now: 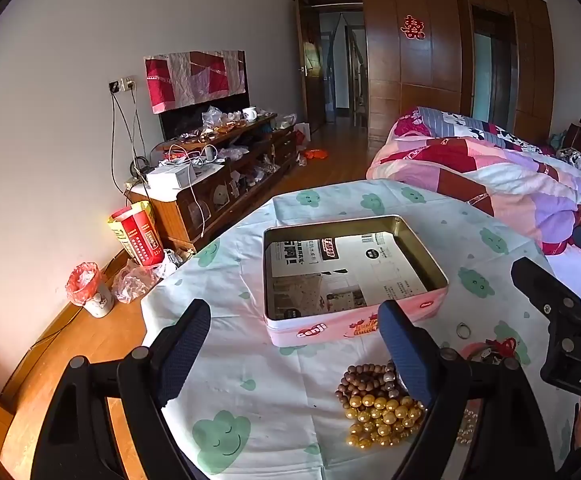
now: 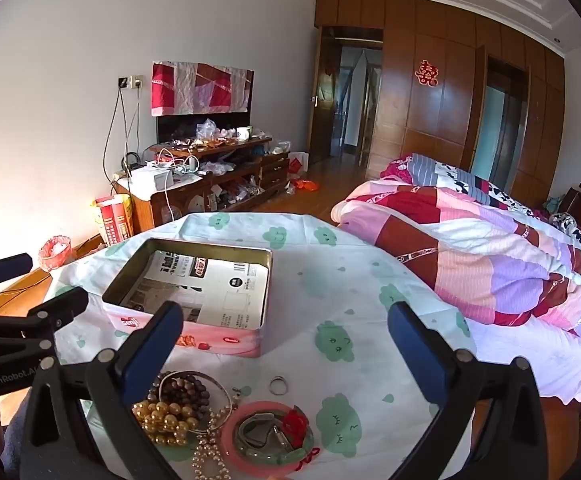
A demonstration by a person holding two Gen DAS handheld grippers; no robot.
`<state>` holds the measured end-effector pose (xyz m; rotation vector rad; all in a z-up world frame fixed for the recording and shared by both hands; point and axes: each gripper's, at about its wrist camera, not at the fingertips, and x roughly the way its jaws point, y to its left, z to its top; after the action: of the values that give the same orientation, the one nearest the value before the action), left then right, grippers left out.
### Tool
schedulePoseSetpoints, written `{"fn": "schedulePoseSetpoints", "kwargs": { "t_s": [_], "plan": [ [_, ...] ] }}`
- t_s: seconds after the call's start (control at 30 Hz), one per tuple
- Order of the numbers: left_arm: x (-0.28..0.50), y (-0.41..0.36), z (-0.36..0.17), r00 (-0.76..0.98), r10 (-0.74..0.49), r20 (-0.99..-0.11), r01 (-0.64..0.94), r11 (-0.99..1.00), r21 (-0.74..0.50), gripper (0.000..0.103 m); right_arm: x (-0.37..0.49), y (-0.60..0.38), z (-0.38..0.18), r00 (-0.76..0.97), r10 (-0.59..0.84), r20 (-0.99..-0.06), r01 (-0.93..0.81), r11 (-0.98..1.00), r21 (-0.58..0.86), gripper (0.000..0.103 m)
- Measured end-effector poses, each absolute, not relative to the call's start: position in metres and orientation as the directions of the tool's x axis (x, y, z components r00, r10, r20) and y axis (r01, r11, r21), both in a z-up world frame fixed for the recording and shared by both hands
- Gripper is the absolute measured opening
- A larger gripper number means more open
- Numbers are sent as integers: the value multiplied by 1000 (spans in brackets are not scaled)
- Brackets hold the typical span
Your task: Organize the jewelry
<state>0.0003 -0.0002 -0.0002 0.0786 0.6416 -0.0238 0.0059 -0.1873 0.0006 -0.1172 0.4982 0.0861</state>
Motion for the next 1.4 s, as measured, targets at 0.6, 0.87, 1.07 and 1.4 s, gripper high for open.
{"fn": "schedulePoseSetpoints", "kwargs": {
  "t_s": [0.6, 0.87, 1.07, 1.4],
  "plan": [
    [0, -1, 0, 811, 8, -586, 43, 996, 73, 86, 6, -187, 0, 870, 58, -489, -115, 990, -87, 103],
    [-1, 2, 2, 809, 9, -587, 40, 997, 72, 86, 6, -187, -1, 869, 58, -491, -115, 990, -87, 103],
    [-1, 7, 1, 809, 13, -587, 37, 997, 73, 86, 7, -187, -1, 869, 56, -491, -113, 990, -86, 103],
    [-1, 7, 1, 808, 13, -589, 38, 997, 74, 86, 6, -189, -6, 866, 59, -496, -115, 990, -83, 103]
  ]
}}
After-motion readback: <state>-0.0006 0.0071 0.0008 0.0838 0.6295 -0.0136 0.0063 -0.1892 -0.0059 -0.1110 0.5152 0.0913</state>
